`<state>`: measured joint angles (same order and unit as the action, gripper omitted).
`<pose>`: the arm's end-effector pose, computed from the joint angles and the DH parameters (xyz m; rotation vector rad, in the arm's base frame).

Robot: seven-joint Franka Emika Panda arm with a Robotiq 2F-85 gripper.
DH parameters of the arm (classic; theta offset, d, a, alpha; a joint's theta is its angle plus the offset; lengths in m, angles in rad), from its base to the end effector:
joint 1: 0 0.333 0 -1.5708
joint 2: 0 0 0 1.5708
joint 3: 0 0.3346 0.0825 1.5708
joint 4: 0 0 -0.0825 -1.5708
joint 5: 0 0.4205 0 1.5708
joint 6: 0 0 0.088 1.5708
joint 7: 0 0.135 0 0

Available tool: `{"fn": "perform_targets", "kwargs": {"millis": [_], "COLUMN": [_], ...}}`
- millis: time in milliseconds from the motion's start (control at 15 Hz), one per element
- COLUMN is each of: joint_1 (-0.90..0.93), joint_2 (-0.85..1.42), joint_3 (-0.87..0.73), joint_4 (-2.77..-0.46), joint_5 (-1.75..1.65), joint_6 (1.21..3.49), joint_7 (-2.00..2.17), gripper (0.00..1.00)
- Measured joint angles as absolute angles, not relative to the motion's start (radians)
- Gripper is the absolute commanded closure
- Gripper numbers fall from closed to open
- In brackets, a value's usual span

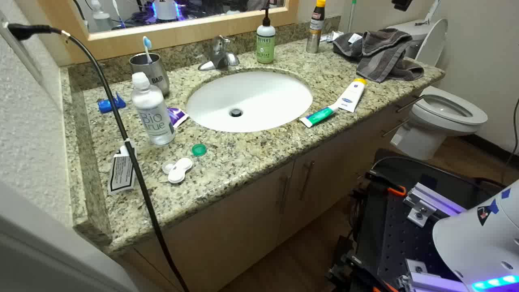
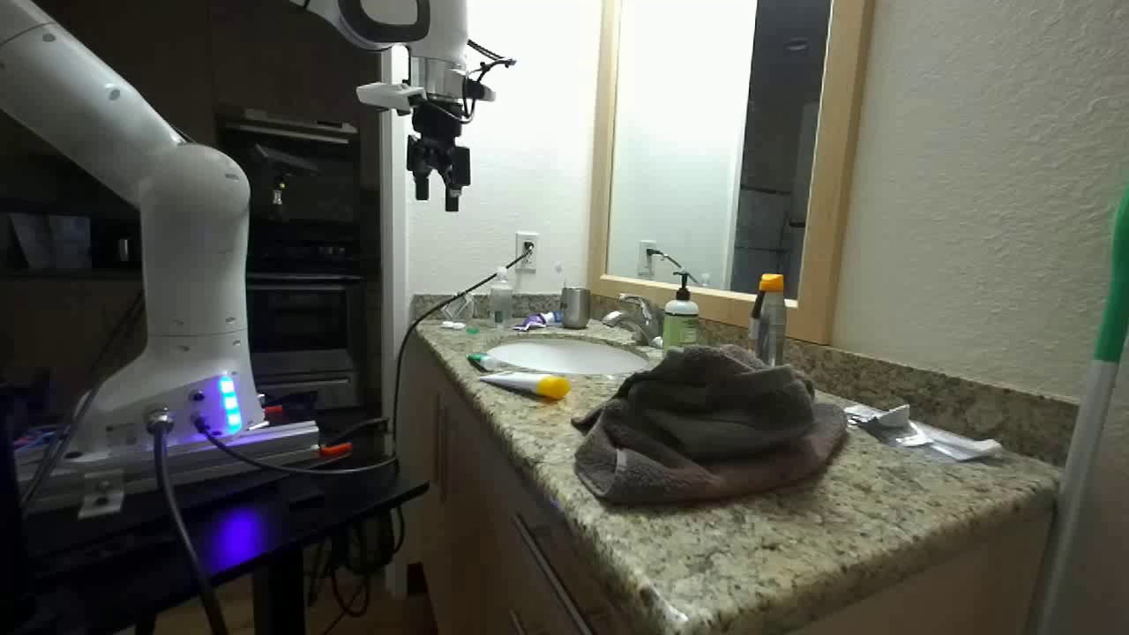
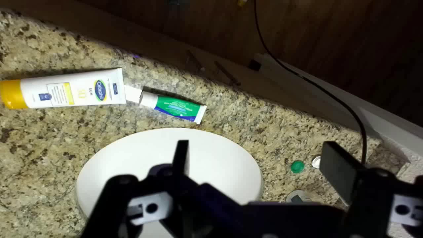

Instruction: Move the right tube away from you

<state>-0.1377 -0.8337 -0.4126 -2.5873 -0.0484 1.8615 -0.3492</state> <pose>0.2942 -0.1872 0.4758 -2.9198 0.1052 -0.2300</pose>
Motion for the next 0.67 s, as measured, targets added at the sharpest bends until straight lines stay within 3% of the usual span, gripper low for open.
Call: {"fn": "perform_targets", "kwargs": {"millis": [667], "joint_1": [-0.151], "joint_2": [-0.831], "joint_3": [-0.412], "joint_4": [-2.587], "joint_5": [-0.029], "joint_6": [1.879], "joint_7": [-0.284], "gripper": [0.00]}}
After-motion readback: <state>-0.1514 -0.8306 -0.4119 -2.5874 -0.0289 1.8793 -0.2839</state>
